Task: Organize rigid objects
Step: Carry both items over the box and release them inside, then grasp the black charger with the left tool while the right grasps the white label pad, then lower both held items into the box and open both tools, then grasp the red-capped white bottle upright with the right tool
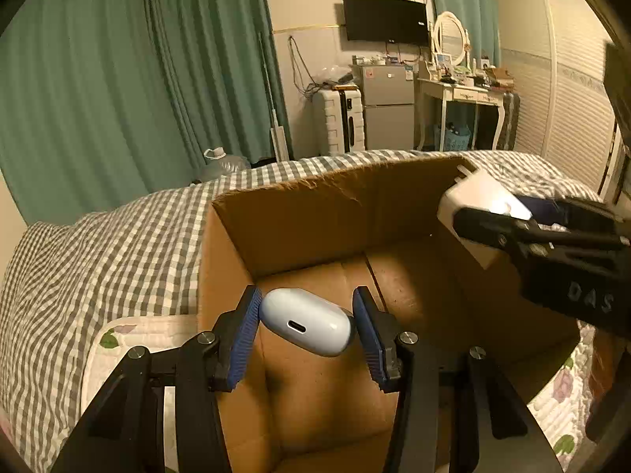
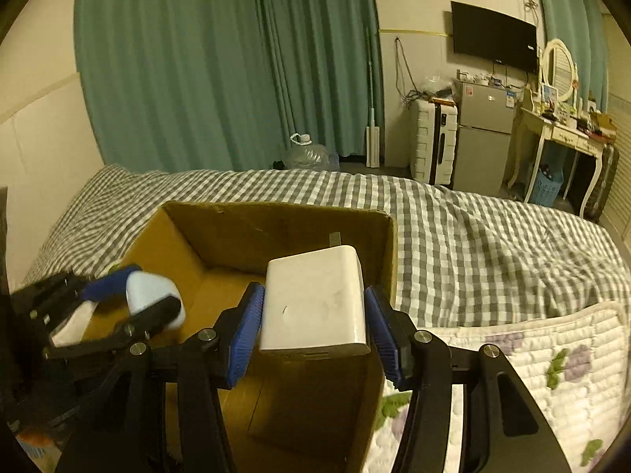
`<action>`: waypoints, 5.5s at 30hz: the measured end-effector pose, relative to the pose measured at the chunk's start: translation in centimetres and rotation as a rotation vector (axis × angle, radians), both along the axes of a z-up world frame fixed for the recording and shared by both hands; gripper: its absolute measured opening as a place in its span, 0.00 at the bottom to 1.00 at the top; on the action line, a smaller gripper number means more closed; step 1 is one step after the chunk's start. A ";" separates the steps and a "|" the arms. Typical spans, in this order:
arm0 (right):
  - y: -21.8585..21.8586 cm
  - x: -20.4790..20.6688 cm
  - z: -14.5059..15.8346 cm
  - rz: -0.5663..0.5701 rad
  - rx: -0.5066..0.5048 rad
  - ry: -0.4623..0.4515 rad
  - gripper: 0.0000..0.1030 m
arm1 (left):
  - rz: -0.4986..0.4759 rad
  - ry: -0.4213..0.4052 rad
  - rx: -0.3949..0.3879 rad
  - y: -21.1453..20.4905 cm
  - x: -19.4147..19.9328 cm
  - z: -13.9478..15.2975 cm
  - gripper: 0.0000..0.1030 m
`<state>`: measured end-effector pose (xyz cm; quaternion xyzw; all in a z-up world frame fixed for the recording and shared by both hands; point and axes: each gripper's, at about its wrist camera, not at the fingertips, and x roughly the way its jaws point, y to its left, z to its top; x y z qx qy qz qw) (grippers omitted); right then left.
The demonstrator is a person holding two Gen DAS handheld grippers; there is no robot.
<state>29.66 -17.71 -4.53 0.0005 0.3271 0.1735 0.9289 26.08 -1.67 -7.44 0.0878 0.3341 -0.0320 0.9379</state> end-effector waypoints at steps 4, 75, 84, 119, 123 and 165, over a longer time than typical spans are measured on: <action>-0.3 0.2 0.5 0.009 0.025 -0.015 0.73 | 0.007 0.006 0.003 -0.3 -0.4 0.8 0.58; 2.2 -12.7 -9.2 0.159 -0.198 0.215 0.85 | 0.083 0.181 -0.073 1.9 -12.8 -6.3 0.67; 4.2 -10.8 -11.4 0.180 -0.185 0.290 0.61 | 0.080 0.177 -0.107 2.7 -12.8 -5.8 0.66; -0.8 -7.8 8.0 0.089 -0.029 -0.093 0.61 | 0.064 -0.074 -0.140 1.3 -5.8 8.7 0.66; -0.3 -3.8 5.7 0.077 -0.031 -0.064 0.61 | 0.048 -0.057 -0.116 1.4 -2.2 6.1 0.66; -2.1 -16.1 3.6 -0.050 -0.115 0.059 0.82 | 0.060 0.015 -0.130 3.0 -15.6 2.8 0.69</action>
